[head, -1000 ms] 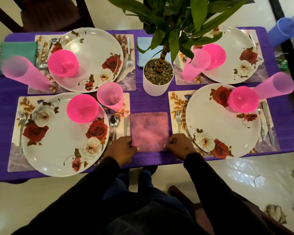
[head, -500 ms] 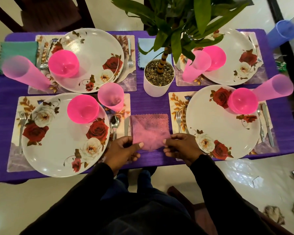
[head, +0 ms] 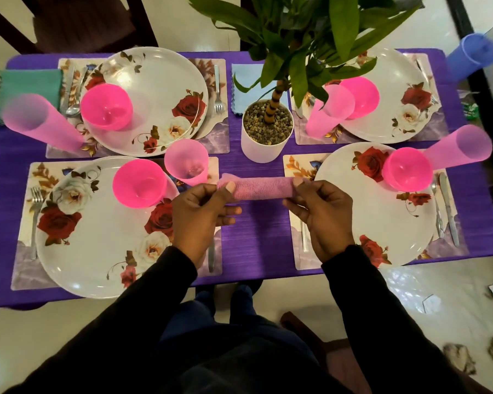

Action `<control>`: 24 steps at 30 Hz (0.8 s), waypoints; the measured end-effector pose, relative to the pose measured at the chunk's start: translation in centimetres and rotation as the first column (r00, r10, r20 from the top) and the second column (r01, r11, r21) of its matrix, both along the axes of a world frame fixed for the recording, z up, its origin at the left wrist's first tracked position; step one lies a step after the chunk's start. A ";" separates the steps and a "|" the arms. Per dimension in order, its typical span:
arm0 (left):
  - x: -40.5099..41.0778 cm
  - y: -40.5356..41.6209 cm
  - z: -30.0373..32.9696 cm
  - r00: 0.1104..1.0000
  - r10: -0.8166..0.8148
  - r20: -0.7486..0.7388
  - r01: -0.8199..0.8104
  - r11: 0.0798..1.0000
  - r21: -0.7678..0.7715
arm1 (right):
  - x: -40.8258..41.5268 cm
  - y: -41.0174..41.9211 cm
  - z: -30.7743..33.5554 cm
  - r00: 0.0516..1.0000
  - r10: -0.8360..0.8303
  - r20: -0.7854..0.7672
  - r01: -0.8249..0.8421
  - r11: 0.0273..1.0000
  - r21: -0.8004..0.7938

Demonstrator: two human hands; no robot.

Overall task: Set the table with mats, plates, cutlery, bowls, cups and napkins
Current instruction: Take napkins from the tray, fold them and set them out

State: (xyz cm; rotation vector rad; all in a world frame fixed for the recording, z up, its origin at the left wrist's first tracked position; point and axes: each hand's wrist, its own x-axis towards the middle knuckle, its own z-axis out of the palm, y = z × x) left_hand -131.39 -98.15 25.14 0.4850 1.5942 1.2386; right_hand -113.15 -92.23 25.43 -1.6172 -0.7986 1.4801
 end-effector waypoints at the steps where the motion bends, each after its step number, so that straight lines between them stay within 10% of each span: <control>1: 0.0 -0.1 -0.3 1.000 0.014 0.012 -0.014 1.000 0.001 | 0.0 0.0 -0.2 1.000 -0.007 0.026 0.006 1.000 0.021; 10: 0.9 -3.4 -7.3 0.998 -0.044 0.038 0.055 0.913 -0.405 | 1.7 -3.5 -7.6 0.893 0.271 0.358 -0.179 0.947 -0.268; 24: 0.4 -3.4 -9.1 0.981 -0.189 -0.049 0.142 0.862 -0.487 | 1.2 -3.5 -8.1 0.691 0.509 0.513 -0.368 0.859 -0.356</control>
